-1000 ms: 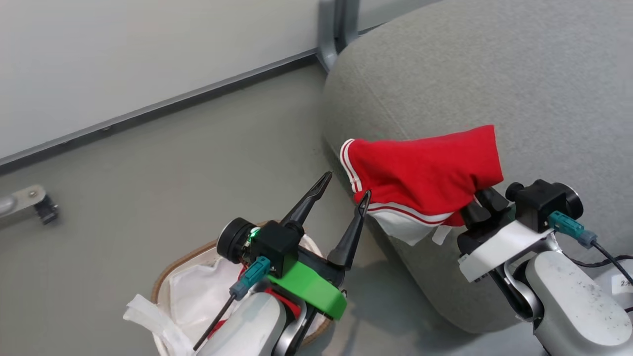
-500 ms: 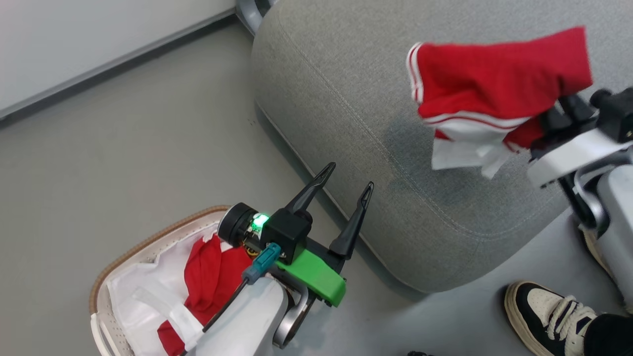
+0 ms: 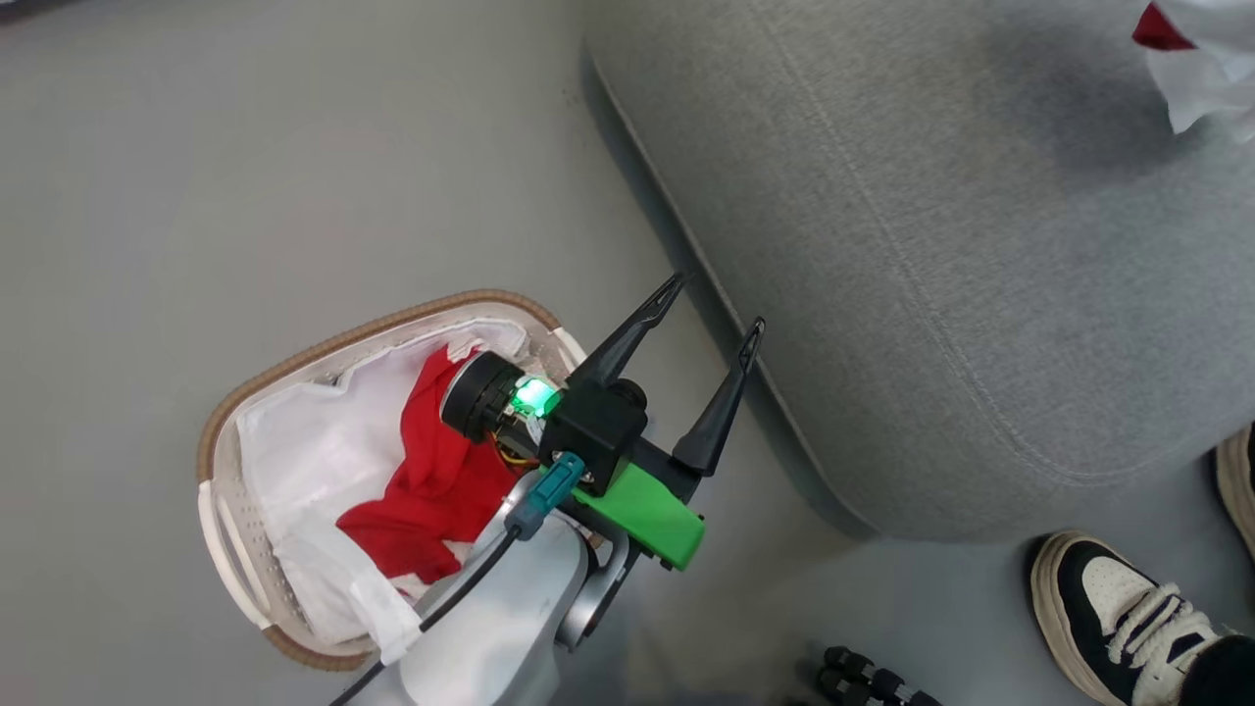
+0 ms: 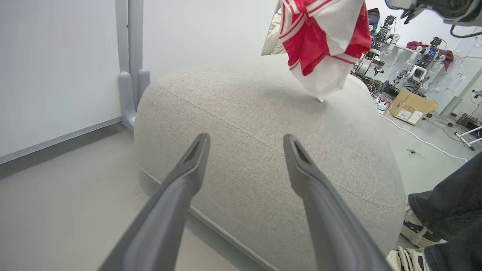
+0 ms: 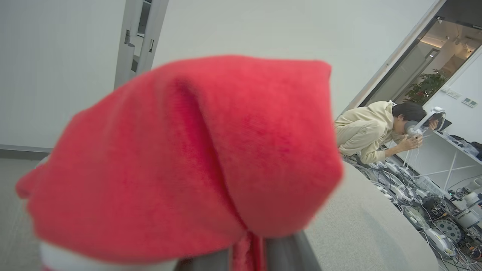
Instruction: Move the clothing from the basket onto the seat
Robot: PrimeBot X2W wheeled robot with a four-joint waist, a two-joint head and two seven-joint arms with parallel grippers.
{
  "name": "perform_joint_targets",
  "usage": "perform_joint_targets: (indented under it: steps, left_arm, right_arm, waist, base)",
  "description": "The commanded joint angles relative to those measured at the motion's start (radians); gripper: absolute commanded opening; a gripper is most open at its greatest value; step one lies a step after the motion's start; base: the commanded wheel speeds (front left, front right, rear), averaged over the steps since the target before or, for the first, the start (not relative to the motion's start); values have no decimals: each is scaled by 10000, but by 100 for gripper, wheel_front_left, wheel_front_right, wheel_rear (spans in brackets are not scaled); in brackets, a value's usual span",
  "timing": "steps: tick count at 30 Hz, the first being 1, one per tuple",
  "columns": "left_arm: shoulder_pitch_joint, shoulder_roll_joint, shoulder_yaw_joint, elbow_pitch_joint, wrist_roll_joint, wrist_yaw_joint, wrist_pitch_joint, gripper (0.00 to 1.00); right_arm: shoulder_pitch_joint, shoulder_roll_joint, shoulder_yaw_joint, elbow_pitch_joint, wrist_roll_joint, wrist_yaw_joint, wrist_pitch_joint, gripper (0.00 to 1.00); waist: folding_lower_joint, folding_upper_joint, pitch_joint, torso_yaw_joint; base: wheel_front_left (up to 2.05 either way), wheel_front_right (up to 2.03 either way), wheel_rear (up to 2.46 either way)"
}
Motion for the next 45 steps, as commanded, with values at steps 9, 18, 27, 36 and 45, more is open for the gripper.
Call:
perform_joint_targets:
  steps: [9,18,27,36,45]
  left_arm:
    - [-307,45,-99,-205,-68,237,4,100]
    - [-85,44,270,-52,71,278,6,100]
    - [600,48,1025,-108,124,247,6,100]
    - [1653,49,2615,-354,446,443,5,100]
    - [2599,47,4394,-432,576,568,6,100]
  right_arm:
    - [-102,74,-676,1329,-574,-14,-18,100]
    - [1352,828,-1477,997,-434,-14,-18,100]
    - [3650,1320,-1704,-605,-303,-14,-18,100]
    - [5142,2006,-1167,-2482,173,-14,-18,100]
    - [6146,2676,-635,-3644,575,-14,-18,100]
  waist:
    - [-1,-1,1296,1460]
    - [-1,-1,654,1332]
    - [-1,-1,-586,1356]
    - [-1,-1,-1666,1611]
    - [-1,-1,-2369,2231]
  base:
    - [0,0,0]
    - [0,0,0]
    - [0,0,0]
    - [0,0,0]
    - [0,0,0]
